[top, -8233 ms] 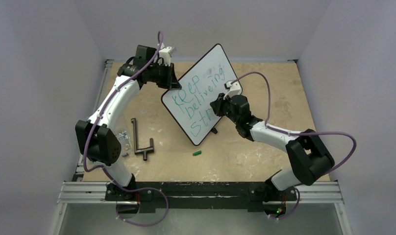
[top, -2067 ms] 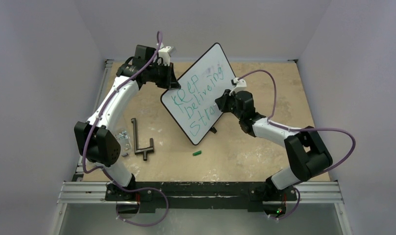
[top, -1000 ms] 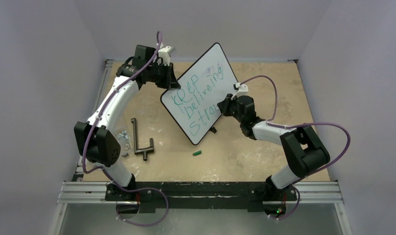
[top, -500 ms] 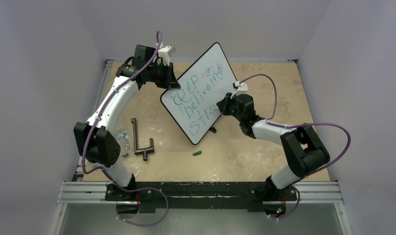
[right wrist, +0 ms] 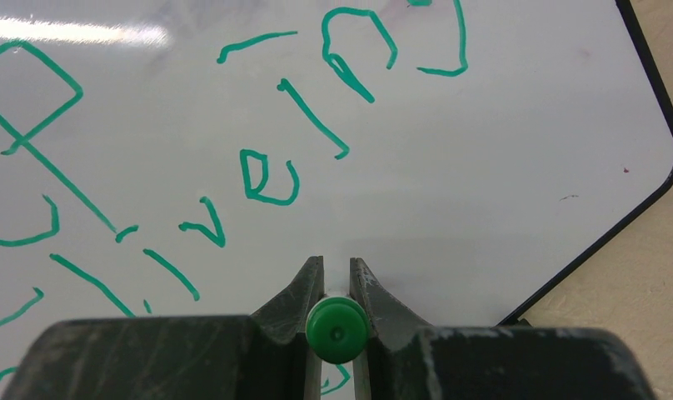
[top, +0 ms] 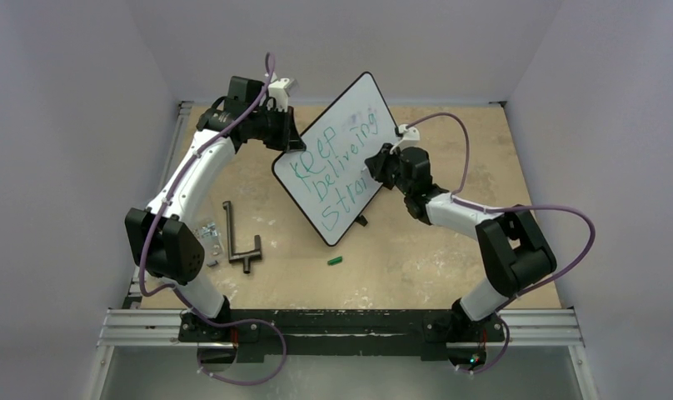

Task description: Write a sentence on the whiteboard

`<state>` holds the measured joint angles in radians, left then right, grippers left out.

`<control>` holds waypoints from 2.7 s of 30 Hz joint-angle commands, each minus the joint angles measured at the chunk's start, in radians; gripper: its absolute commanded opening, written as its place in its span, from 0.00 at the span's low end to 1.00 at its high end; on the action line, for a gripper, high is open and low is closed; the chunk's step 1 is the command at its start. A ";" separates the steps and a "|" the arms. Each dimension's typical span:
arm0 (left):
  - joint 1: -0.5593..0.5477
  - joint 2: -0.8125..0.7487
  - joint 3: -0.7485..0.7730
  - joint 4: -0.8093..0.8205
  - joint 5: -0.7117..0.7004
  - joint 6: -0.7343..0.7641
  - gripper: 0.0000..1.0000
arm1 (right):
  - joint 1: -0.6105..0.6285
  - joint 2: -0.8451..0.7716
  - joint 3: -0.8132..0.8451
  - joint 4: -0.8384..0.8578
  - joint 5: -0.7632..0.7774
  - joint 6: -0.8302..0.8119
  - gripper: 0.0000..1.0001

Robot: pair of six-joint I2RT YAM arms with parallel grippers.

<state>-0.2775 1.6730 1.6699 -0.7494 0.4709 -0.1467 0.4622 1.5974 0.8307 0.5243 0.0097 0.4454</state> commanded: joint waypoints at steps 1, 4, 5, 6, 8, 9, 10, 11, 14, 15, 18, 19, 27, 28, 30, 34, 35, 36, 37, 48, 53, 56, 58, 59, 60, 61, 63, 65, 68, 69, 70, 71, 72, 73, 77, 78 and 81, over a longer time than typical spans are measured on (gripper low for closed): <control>0.020 -0.024 -0.016 -0.034 -0.256 0.091 0.00 | -0.014 0.019 0.052 -0.003 0.005 0.000 0.00; 0.020 -0.024 -0.015 -0.033 -0.255 0.091 0.00 | -0.023 0.028 0.055 -0.005 0.001 0.002 0.00; 0.020 -0.024 -0.014 -0.033 -0.255 0.091 0.00 | -0.026 0.032 0.054 -0.005 0.000 0.001 0.00; 0.020 -0.024 -0.015 -0.032 -0.255 0.091 0.00 | -0.026 0.035 0.052 -0.004 -0.002 0.003 0.00; 0.020 -0.023 -0.014 -0.033 -0.255 0.091 0.00 | -0.030 0.042 0.047 -0.002 -0.005 0.004 0.00; 0.020 -0.024 -0.013 -0.033 -0.255 0.091 0.00 | -0.030 0.046 0.044 0.000 -0.006 0.007 0.00; 0.020 -0.024 -0.013 -0.033 -0.256 0.091 0.00 | -0.031 0.048 0.040 0.002 -0.007 0.008 0.00; 0.020 -0.024 -0.013 -0.033 -0.255 0.091 0.00 | -0.030 0.050 0.033 0.004 -0.008 0.009 0.00; 0.020 -0.024 -0.014 -0.032 -0.255 0.091 0.00 | -0.031 0.054 0.022 0.006 -0.007 0.014 0.00; 0.020 -0.024 -0.014 -0.032 -0.255 0.091 0.00 | -0.030 0.054 0.018 0.006 -0.007 0.015 0.00; 0.020 -0.024 -0.013 -0.033 -0.255 0.091 0.00 | -0.031 0.054 0.003 0.009 -0.007 0.019 0.00; 0.020 -0.024 -0.014 -0.033 -0.255 0.091 0.00 | -0.032 0.053 -0.002 0.009 -0.008 0.022 0.00; 0.020 -0.025 -0.015 -0.032 -0.254 0.091 0.00 | -0.031 0.048 -0.038 0.018 -0.008 0.028 0.00; 0.020 -0.024 -0.015 -0.033 -0.254 0.091 0.00 | -0.031 0.046 -0.041 0.018 -0.008 0.027 0.00; 0.020 -0.025 -0.015 -0.033 -0.253 0.091 0.00 | -0.031 0.041 -0.046 0.019 -0.007 0.027 0.00; 0.019 -0.025 -0.016 -0.033 -0.255 0.091 0.00 | -0.032 0.030 -0.043 0.014 -0.008 0.028 0.00; 0.019 -0.025 -0.015 -0.034 -0.255 0.091 0.00 | -0.032 0.025 -0.040 0.012 -0.008 0.028 0.00; 0.018 -0.025 -0.015 -0.034 -0.256 0.091 0.00 | -0.031 0.019 -0.038 0.008 -0.007 0.028 0.00; 0.019 -0.025 -0.015 -0.034 -0.255 0.091 0.00 | -0.031 0.011 -0.036 0.004 -0.007 0.028 0.00; 0.019 -0.028 -0.015 -0.034 -0.256 0.091 0.00 | -0.072 -0.094 -0.019 -0.039 0.019 0.014 0.00; 0.019 -0.029 -0.015 -0.034 -0.255 0.091 0.00 | -0.111 -0.090 0.005 -0.038 0.011 0.021 0.00; 0.019 -0.028 -0.015 -0.034 -0.255 0.091 0.00 | -0.134 -0.067 0.023 -0.028 0.001 0.029 0.00; 0.018 -0.029 -0.015 -0.033 -0.253 0.091 0.00 | -0.146 -0.051 0.035 -0.020 -0.007 0.036 0.00; 0.018 -0.029 -0.016 -0.034 -0.254 0.091 0.00 | -0.150 -0.043 0.041 -0.015 -0.008 0.041 0.00; 0.018 -0.029 -0.015 -0.034 -0.253 0.091 0.00 | -0.153 -0.035 0.046 -0.010 -0.008 0.045 0.00; 0.018 -0.030 -0.015 -0.033 -0.253 0.091 0.00 | -0.155 -0.028 0.055 -0.009 -0.008 0.048 0.00; 0.018 -0.028 -0.015 -0.034 -0.253 0.091 0.00 | -0.158 -0.012 0.067 -0.003 -0.033 0.052 0.00; 0.018 -0.028 -0.013 -0.033 -0.253 0.091 0.00 | -0.160 0.005 0.078 0.002 -0.041 0.054 0.00; 0.018 -0.027 -0.015 -0.034 -0.254 0.091 0.00 | -0.163 0.028 0.091 0.015 -0.054 0.062 0.00; 0.018 -0.027 -0.014 -0.034 -0.253 0.091 0.00 | -0.164 0.033 0.095 0.020 -0.059 0.065 0.00; 0.018 -0.027 -0.013 -0.034 -0.254 0.091 0.00 | -0.165 0.041 0.100 0.025 -0.063 0.068 0.00; 0.018 -0.028 -0.013 -0.033 -0.254 0.091 0.00 | -0.165 0.045 0.106 0.027 -0.067 0.069 0.00; 0.018 -0.028 -0.013 -0.033 -0.253 0.091 0.00 | -0.165 0.053 0.112 0.028 -0.069 0.070 0.00; 0.018 -0.027 -0.013 -0.033 -0.253 0.091 0.00 | -0.165 0.059 0.119 0.027 -0.071 0.071 0.00; 0.018 -0.029 -0.013 -0.034 -0.253 0.091 0.00 | -0.165 0.083 0.144 0.027 -0.082 0.073 0.00; 0.018 -0.030 -0.014 -0.033 -0.253 0.091 0.00 | -0.165 0.089 0.149 0.028 -0.085 0.073 0.00; 0.018 -0.029 -0.014 -0.033 -0.250 0.092 0.00 | -0.165 0.104 0.159 0.032 -0.098 0.078 0.00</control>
<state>-0.2775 1.6676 1.6699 -0.7506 0.4641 -0.1474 0.3004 1.6905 0.9409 0.5037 -0.0563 0.5087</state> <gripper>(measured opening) 0.050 0.112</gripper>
